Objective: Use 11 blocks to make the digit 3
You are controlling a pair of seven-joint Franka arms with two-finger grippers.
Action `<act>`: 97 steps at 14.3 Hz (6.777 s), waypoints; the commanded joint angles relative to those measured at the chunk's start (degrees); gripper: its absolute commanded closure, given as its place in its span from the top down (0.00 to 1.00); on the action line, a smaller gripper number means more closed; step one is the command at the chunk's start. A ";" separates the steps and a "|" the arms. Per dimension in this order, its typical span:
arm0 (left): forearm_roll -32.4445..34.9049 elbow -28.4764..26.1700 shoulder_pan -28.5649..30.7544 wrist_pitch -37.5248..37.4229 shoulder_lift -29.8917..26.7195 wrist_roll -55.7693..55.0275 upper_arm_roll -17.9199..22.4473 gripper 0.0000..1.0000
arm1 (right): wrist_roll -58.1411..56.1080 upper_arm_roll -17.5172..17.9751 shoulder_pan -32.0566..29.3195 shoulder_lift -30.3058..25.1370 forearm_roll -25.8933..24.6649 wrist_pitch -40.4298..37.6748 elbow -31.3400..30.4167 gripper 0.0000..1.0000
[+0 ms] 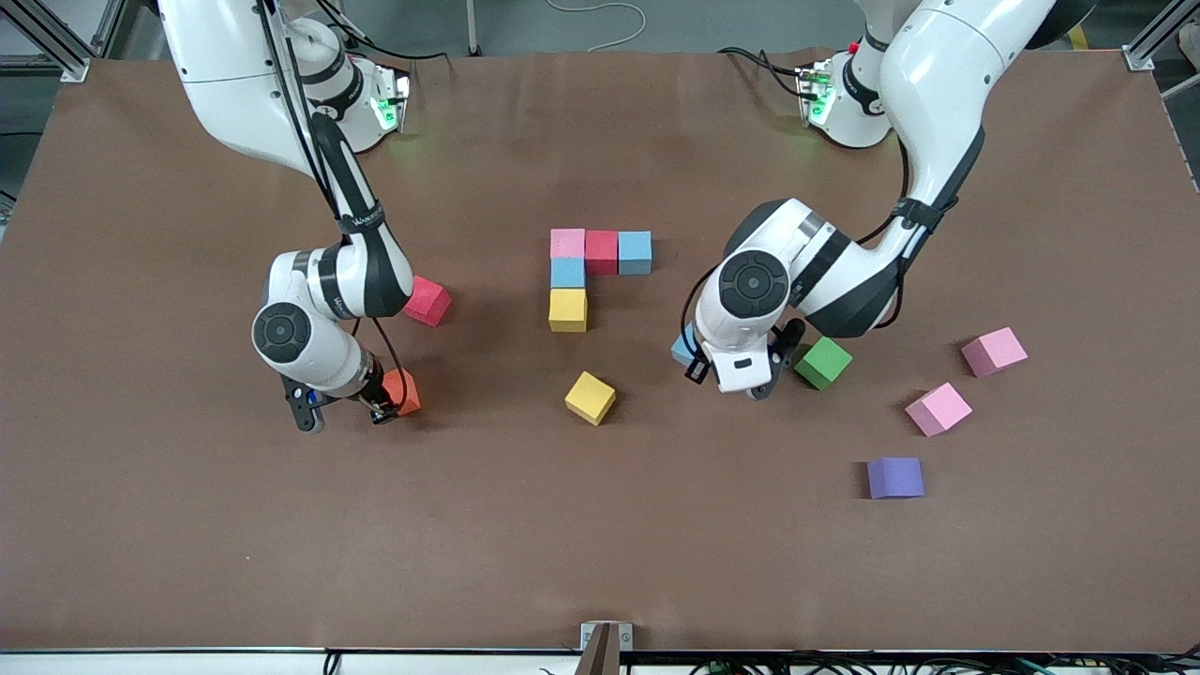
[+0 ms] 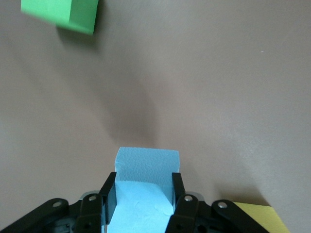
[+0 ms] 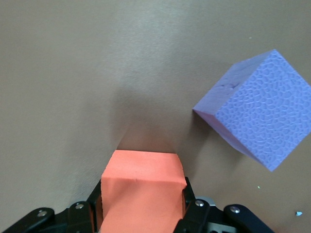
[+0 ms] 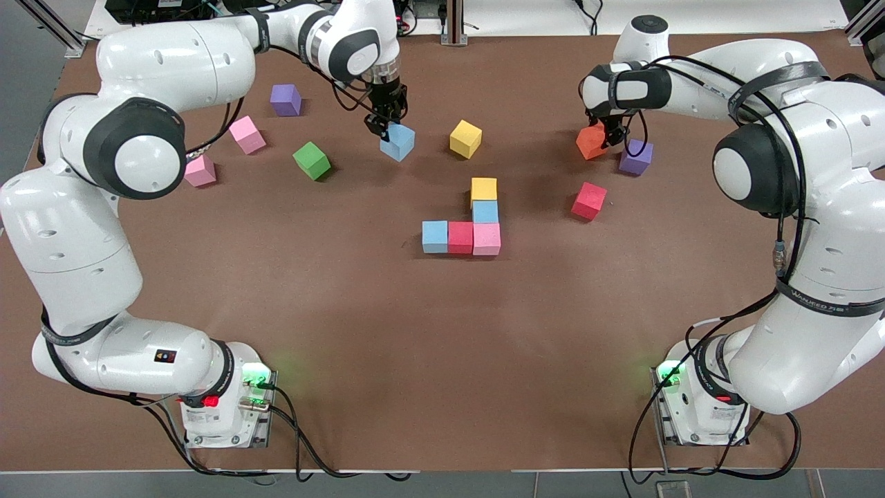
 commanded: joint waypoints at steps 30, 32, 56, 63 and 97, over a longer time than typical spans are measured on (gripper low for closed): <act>4.55 -15.71 -4.61 29.42 1.19 -46.64 -3.58 0.28 | -52.90 3.50 3.38 -0.12 0.66 -10.12 11.28 0.01; 4.72 -15.71 -6.71 29.42 1.11 -48.47 -2.27 0.28 | -52.98 3.50 3.29 -0.20 0.66 -10.38 11.19 0.01; 10.61 -16.15 -11.38 29.07 2.24 -54.37 0.20 0.27 | -53.16 3.50 2.76 0.85 0.66 -10.38 11.37 0.03; 10.53 -15.88 -11.38 29.16 2.34 -55.17 0.20 0.27 | -53.16 3.59 2.76 0.94 0.66 -10.29 11.37 0.04; 11.32 -14.57 -11.47 23.02 -2.31 -55.70 -0.15 1.00 | -52.46 3.76 6.45 3.83 1.37 -7.66 12.16 0.04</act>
